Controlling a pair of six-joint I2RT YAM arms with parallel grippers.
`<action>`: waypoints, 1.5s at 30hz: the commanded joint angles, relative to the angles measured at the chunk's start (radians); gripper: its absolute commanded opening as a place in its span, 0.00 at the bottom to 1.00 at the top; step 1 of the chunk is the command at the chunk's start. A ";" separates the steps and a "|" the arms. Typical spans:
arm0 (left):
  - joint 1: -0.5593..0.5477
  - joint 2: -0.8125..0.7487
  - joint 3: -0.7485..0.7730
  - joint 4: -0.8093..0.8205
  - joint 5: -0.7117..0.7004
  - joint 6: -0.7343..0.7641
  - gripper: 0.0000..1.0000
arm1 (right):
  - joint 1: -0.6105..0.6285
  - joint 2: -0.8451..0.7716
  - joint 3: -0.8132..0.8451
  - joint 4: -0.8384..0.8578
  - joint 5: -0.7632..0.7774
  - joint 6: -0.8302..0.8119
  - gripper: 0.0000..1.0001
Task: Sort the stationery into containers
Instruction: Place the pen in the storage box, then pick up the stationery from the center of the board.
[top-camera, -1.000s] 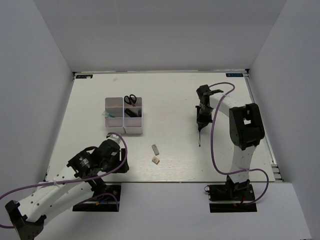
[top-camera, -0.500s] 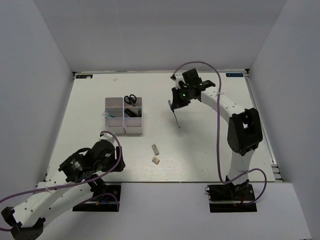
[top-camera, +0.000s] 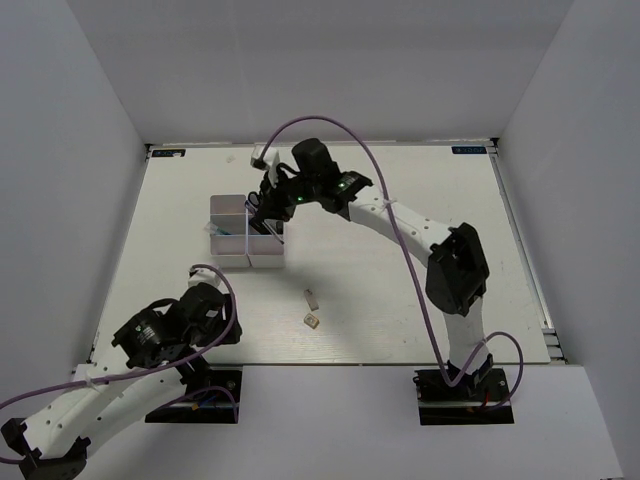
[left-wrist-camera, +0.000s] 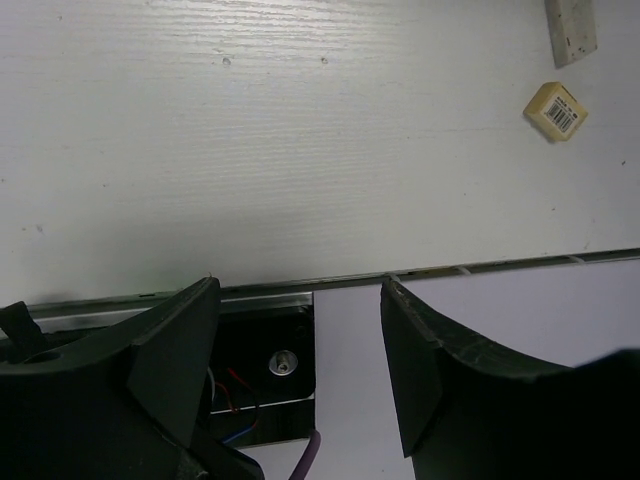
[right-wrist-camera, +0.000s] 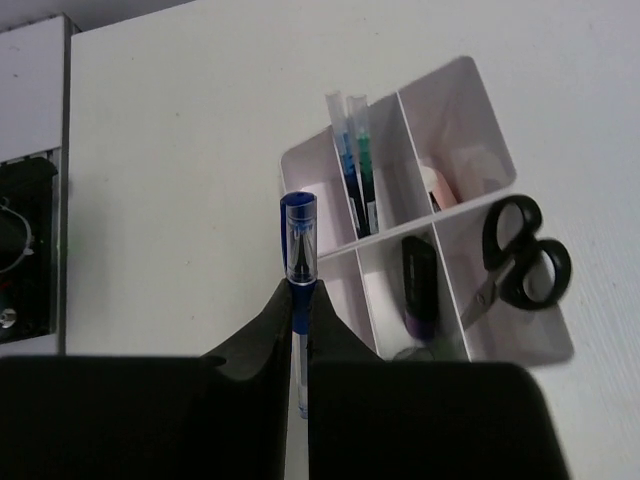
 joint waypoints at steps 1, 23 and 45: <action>-0.002 -0.014 0.020 -0.016 -0.027 -0.031 0.76 | 0.024 0.047 0.036 0.130 -0.029 -0.098 0.00; -0.005 0.045 -0.017 0.056 0.024 -0.005 0.74 | 0.040 0.110 -0.039 0.134 -0.069 -0.237 0.47; -0.259 0.845 0.296 0.483 -0.300 -0.331 0.57 | -0.415 -0.305 -0.544 -0.543 0.351 0.118 0.00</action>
